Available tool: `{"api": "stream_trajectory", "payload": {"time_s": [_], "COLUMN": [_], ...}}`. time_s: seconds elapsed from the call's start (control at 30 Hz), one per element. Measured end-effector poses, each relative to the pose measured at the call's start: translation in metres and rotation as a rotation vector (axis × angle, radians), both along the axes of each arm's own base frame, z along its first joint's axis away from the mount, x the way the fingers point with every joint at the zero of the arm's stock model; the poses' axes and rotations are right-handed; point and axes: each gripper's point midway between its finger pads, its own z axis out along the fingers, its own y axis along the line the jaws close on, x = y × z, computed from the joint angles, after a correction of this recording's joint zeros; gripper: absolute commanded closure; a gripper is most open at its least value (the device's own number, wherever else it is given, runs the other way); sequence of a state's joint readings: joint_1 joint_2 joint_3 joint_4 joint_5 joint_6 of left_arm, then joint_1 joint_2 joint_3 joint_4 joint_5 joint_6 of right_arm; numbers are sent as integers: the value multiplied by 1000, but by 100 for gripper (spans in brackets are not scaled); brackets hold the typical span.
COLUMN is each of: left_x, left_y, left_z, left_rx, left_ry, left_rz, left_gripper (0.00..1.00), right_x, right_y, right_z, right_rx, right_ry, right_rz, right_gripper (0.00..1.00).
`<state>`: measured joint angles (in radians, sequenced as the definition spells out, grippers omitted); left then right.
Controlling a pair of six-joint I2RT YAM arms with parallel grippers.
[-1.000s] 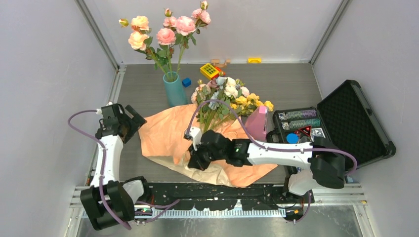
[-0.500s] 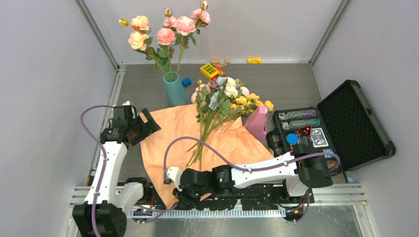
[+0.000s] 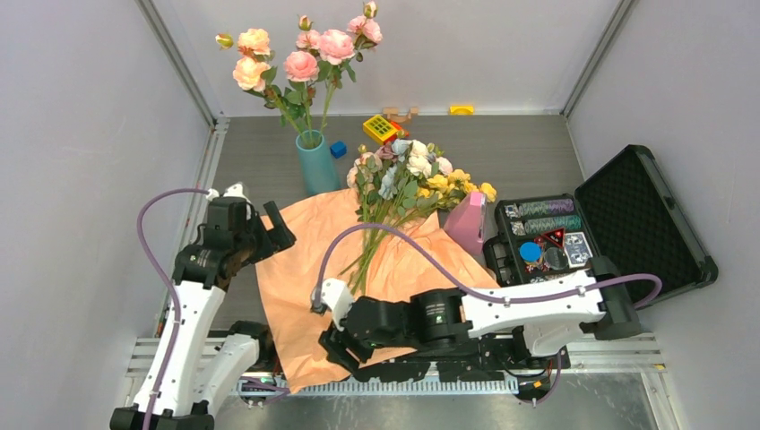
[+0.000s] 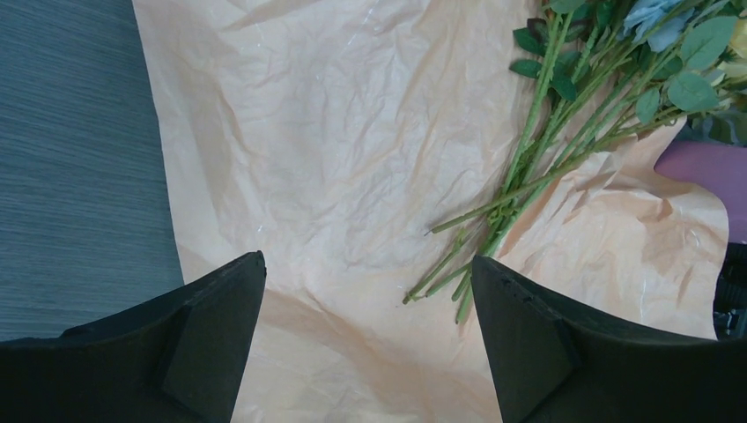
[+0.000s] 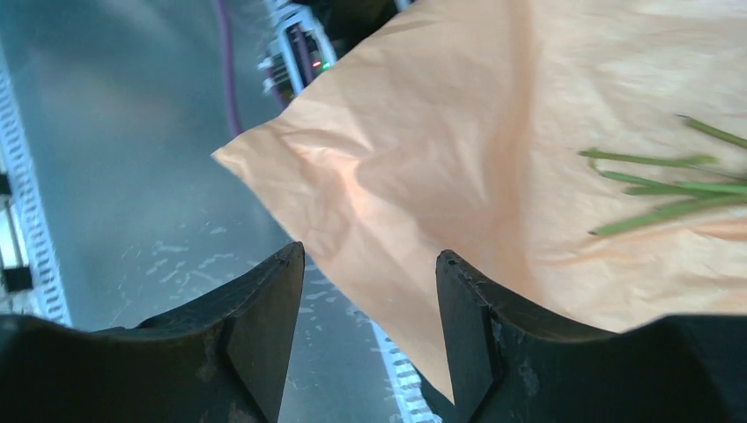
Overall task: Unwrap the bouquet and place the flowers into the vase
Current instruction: Unfold the wrapping paper at the center of the board.
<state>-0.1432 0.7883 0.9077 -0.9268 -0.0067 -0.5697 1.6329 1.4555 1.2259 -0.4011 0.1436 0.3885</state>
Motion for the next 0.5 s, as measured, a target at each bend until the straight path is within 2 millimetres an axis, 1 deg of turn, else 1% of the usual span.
{"api": "stream_trajectory", "payload": {"time_s": [0.1, 0.17, 0.2, 0.23, 0.3, 0.37, 0.43, 0.5], "left_x": [-5, -9, -10, -11, -15, -20, -24, -24], "left_y": [-4, -9, -11, -13, -18, -21, -24, -26], "left_z": [0, -2, -4, -6, -12, -18, -21, -21], "left_rx": [-17, -35, -44, -50, -66, -72, -77, -85], "left_ry": [14, 34, 45, 54, 75, 98, 115, 116], "left_rz": [-22, -42, -52, -60, -81, -97, -112, -121], "left_gripper": [12, 13, 13, 13, 13, 13, 12, 12], "right_x": [28, 54, 69, 80, 102, 112, 107, 97], "right_y": [-13, -23, -28, -33, -45, -56, -60, -57], "right_z": [13, 15, 12, 7, -11, -32, -55, -77], "right_rx": [15, 21, 17, 8, -25, -78, -138, -194], "right_ry": [-9, 7, 17, 27, 57, 81, 115, 157], "right_rz": [-117, -215, -270, -309, -398, -447, -447, -422], "right_gripper": [40, 40, 40, 40, 41, 44, 48, 51]}}
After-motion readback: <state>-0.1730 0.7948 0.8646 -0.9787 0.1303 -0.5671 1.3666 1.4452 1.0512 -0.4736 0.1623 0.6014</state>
